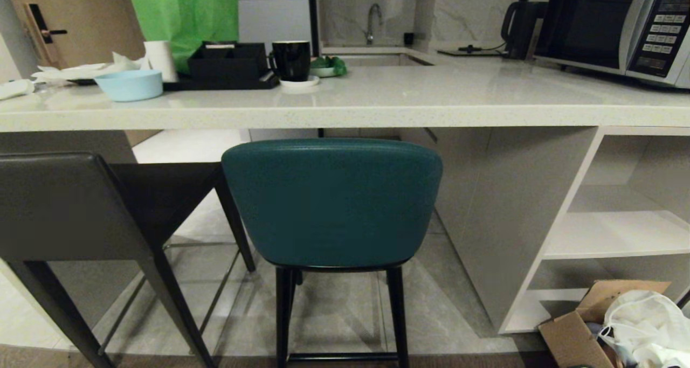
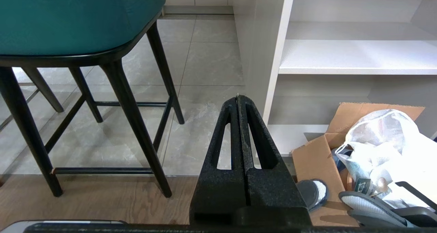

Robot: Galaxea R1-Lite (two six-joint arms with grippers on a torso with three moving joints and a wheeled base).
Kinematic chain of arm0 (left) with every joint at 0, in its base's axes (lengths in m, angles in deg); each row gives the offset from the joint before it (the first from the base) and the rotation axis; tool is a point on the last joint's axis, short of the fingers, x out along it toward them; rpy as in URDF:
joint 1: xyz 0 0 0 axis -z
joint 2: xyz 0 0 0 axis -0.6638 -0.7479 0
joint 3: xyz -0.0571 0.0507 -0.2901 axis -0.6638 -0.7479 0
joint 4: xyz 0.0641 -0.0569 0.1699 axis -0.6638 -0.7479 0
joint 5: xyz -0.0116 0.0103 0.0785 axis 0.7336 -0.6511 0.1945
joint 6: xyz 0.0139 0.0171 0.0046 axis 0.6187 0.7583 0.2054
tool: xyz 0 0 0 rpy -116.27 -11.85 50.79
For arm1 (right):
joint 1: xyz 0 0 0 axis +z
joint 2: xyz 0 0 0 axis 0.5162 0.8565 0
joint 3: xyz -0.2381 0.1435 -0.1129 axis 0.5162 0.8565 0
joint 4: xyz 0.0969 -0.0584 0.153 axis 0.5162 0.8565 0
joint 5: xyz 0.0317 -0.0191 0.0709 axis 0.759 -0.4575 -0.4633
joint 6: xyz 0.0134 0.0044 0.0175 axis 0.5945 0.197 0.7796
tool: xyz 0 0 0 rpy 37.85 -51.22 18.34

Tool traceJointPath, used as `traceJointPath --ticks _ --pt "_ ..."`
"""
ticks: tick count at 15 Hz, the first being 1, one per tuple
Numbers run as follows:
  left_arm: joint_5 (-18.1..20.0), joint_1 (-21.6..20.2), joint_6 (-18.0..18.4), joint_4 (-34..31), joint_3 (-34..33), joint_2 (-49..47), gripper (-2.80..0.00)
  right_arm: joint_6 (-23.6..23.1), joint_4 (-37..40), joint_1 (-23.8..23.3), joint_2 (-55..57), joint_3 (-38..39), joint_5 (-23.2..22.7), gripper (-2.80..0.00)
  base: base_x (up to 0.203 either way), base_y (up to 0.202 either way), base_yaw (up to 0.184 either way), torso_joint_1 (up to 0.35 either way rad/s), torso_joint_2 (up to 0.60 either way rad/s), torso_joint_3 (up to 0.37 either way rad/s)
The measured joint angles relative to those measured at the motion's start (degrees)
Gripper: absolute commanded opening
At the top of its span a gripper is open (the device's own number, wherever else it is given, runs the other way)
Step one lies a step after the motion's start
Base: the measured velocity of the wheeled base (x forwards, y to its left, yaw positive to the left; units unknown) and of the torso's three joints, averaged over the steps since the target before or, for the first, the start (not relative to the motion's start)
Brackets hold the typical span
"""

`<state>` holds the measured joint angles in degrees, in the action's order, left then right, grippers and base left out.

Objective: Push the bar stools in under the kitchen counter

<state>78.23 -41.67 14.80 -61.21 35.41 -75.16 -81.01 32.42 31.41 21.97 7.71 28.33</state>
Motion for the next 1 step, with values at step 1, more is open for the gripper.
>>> traceJointPath --ticks 1 --pt "-0.01 0.0 0.05 0.0 0.0 0.0 -2.8 0.01 0.0 0.0 0.0 0.0 0.0 -2.8 0.0 0.0 0.0 0.0 0.0 0.0"
